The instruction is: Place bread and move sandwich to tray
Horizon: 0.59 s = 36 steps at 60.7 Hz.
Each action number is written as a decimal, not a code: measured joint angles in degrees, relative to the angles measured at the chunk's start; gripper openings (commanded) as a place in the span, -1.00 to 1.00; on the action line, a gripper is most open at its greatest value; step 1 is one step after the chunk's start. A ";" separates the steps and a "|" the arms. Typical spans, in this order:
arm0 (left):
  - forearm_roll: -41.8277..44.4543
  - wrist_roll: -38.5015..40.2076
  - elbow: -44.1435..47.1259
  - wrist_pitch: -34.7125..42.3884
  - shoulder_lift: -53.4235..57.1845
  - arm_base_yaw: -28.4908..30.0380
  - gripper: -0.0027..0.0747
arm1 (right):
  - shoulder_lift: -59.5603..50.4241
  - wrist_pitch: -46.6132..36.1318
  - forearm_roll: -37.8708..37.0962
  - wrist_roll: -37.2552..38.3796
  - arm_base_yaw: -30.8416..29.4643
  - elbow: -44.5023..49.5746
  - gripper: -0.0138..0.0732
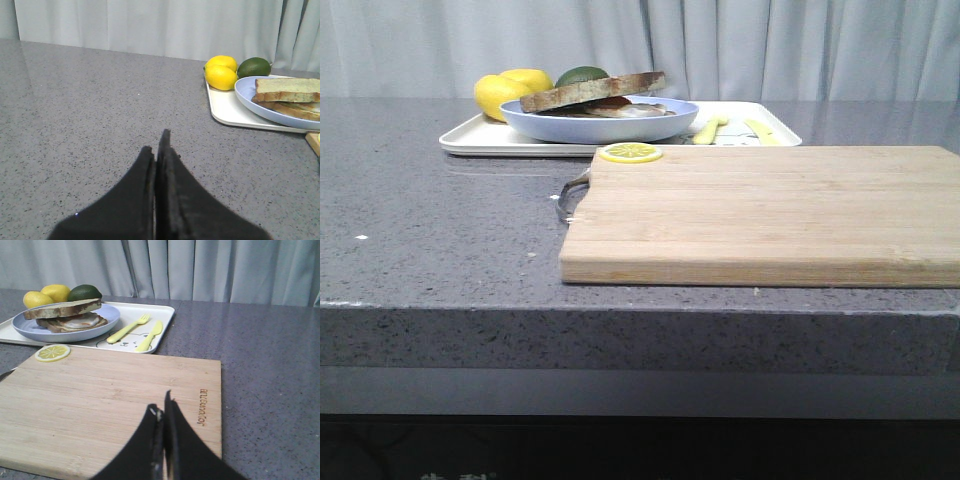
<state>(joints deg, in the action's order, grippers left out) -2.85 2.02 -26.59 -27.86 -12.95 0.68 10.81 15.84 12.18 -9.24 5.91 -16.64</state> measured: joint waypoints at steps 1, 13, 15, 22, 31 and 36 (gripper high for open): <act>0.00 0.00 0.00 0.00 0.00 0.00 -0.98 | 0.00 0.00 0.00 0.00 0.00 0.00 -0.82; 0.00 0.00 1.07 2.19 0.71 0.00 -0.98 | 0.00 0.00 0.00 0.00 0.00 0.00 -0.82; 0.00 0.00 1.64 3.03 1.30 0.00 -0.98 | 0.00 0.00 0.00 0.00 0.00 0.00 -0.82; 0.00 0.00 4.91 7.21 4.83 0.00 -0.98 | 0.00 0.00 0.00 0.00 0.00 0.00 -0.82; 0.00 0.00 11.69 10.39 11.31 0.00 -0.98 | 0.00 0.00 0.00 0.00 0.00 0.00 -0.82; 0.00 0.00 15.16 11.35 13.19 0.36 -0.98 | 0.00 0.00 0.00 0.00 0.00 0.00 -0.82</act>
<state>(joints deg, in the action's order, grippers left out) -2.85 2.02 -11.43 -16.51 0.24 1.04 10.81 15.84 12.18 -9.24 5.91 -16.64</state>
